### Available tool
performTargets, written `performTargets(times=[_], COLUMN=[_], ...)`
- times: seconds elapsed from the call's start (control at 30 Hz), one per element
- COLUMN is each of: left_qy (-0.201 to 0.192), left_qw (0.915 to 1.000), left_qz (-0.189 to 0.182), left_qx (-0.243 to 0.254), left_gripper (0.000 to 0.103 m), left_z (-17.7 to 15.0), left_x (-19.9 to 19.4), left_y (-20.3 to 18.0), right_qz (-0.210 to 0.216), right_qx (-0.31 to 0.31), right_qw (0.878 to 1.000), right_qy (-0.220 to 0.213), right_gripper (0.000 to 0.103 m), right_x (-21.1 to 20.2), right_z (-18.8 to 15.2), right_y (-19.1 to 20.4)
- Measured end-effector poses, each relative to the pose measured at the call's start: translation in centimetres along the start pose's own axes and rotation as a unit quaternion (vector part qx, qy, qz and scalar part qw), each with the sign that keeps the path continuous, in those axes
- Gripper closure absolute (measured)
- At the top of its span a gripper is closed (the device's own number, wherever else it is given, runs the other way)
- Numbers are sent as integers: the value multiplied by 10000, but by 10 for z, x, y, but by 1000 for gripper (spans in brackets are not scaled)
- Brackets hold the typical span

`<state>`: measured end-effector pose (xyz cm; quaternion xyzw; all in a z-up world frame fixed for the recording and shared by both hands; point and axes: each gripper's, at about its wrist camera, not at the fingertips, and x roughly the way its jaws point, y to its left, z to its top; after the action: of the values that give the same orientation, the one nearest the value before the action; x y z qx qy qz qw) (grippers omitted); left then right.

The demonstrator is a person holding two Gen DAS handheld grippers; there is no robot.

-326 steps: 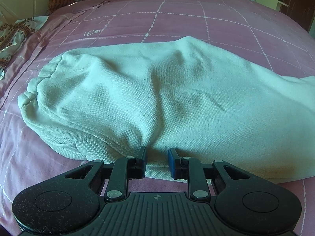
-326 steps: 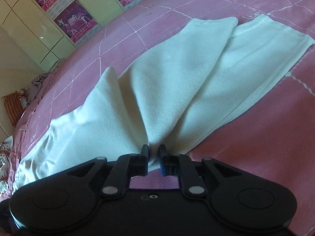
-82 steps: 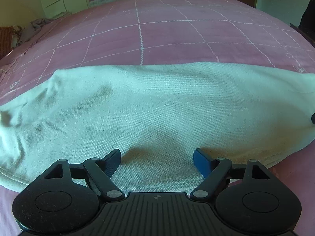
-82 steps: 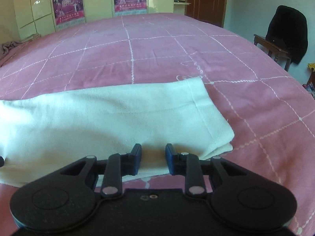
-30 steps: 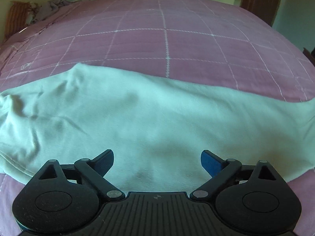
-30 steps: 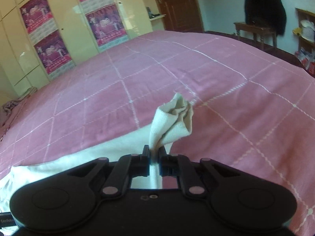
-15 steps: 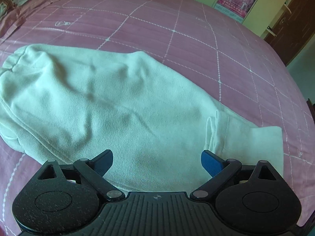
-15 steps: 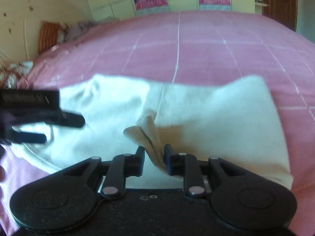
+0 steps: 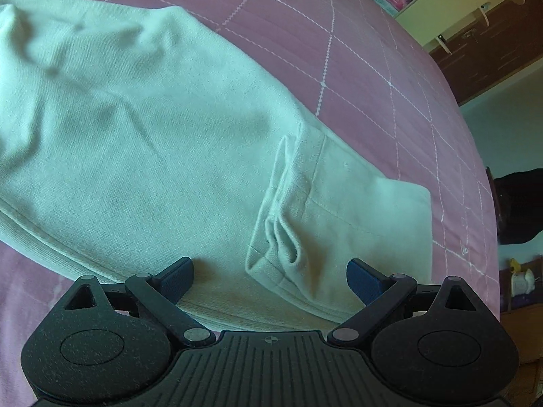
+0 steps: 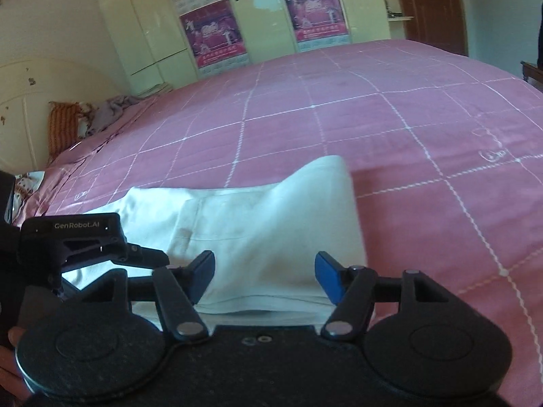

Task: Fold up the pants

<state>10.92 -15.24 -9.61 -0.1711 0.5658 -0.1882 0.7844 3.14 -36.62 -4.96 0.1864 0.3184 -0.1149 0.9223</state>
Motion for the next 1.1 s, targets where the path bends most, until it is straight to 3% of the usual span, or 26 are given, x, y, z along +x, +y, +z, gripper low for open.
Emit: performTargets(times=[0.07,0.13,0.17,0.23,0.43,0.57,0.67,0.77,0.87,0.93,1.03,1.1], left_qy=[-73,-80,-110,-221,-1103,-1375,-1266,-753,-911,-962,-1396,-1512], left_qw=[9999,9996,9994,9989,9927,9875,9856,9856,9754,9727,9707,9694], left_qz=[77,244,312,357,160,423,875,1228,1500,1599,1538,1467], left_qx=[-53,-82,-138,-185,457,649,699,887,1332,1380,1206,1263], left_gripper=[18,56,68,82,86,86,86,82,74,73,73,69], left_z=[-3,-2,-1,0,10,21,17,5,-8,-6,-2,6], left_x=[5,11,12,9,-50,-79,-70,-38,-32,-43,-70,-76], left_y=[-5,-9,-11,-14,-24,5,34,56,48,40,39,33], right_qz=[-120,-228,-297,-450,-684,-587,-489,-403,-423,-556,-522,-327], right_qx=[146,329,437,629,906,626,309,-111,-608,-1095,-1010,-705], right_qw=[9998,9990,9983,9962,9922,9950,9977,9991,9970,9895,9905,9956], right_qy=[-66,-177,-248,-393,-521,-518,-354,-95,215,765,777,520], right_gripper=[38,38,38,42,45,47,53,59,63,61,61,63], right_x=[-4,-7,-7,-11,-5,1,14,32,49,70,66,55], right_z=[-7,-12,-12,-13,-3,5,8,5,-8,-22,-15,-4], right_y=[-17,-29,-34,-45,-63,-52,-33,-7,16,26,25,22])
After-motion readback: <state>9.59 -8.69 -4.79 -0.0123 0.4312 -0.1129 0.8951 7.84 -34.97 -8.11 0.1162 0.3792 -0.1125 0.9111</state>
